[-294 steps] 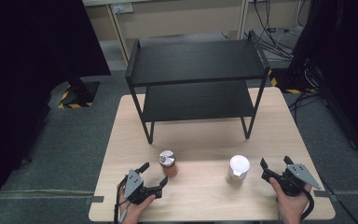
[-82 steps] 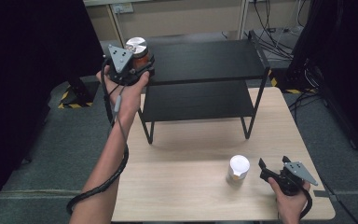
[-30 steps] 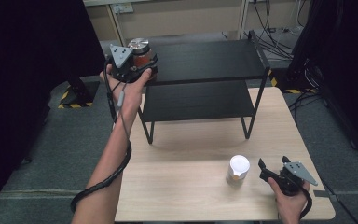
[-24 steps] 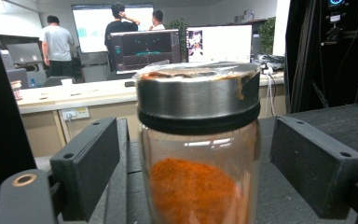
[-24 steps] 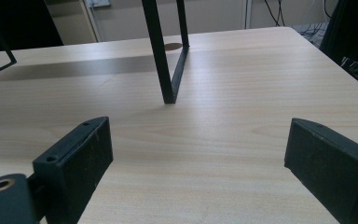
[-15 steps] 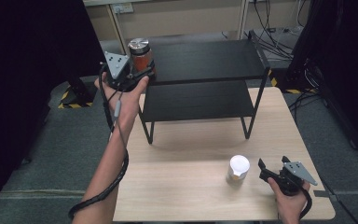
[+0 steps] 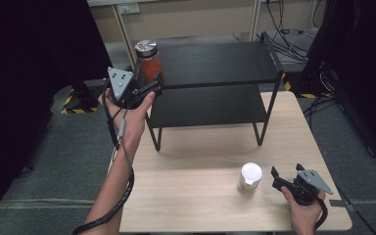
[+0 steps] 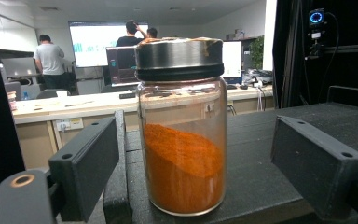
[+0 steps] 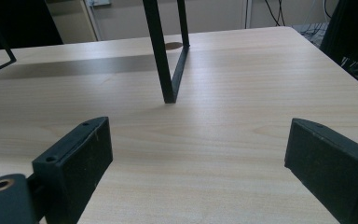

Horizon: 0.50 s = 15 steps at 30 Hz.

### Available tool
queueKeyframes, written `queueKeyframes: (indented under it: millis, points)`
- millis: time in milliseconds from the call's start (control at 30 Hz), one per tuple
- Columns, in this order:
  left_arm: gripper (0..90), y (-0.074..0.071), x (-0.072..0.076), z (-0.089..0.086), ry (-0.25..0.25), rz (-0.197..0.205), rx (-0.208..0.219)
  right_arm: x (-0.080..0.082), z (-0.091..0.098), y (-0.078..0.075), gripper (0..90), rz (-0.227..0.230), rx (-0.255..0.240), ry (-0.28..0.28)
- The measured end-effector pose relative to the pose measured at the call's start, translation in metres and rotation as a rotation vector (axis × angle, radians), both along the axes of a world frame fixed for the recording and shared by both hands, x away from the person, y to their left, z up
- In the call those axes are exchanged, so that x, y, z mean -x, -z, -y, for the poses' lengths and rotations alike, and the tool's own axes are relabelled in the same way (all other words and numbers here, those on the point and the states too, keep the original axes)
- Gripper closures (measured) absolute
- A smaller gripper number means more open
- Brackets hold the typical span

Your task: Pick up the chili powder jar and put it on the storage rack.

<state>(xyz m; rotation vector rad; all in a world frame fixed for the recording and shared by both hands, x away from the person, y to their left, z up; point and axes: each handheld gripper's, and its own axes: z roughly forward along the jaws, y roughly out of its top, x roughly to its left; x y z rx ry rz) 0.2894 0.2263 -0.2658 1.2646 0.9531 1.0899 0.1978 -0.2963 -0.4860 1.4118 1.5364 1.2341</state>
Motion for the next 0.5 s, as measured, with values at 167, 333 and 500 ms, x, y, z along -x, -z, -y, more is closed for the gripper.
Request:
queueKeyframes:
  millis: [167, 333, 500]
  points:
    - [14.6, 0.004, 0.005, -0.001, 0.001, 0.010, 0.003, 0.000, 0.000, 0.000, 7.6, 0.000, 0.001, 0.000]
    - [14.6, 0.010, 0.010, -0.001, 0.007, 0.019, 0.000, 0.000, 0.000, 0.000, 7.6, 0.001, 0.001, 0.000]
    - [14.2, 0.021, 0.015, 0.001, -0.010, 0.039, 0.010, 0.000, 0.000, 0.000, 7.6, 0.001, 0.002, -0.001]
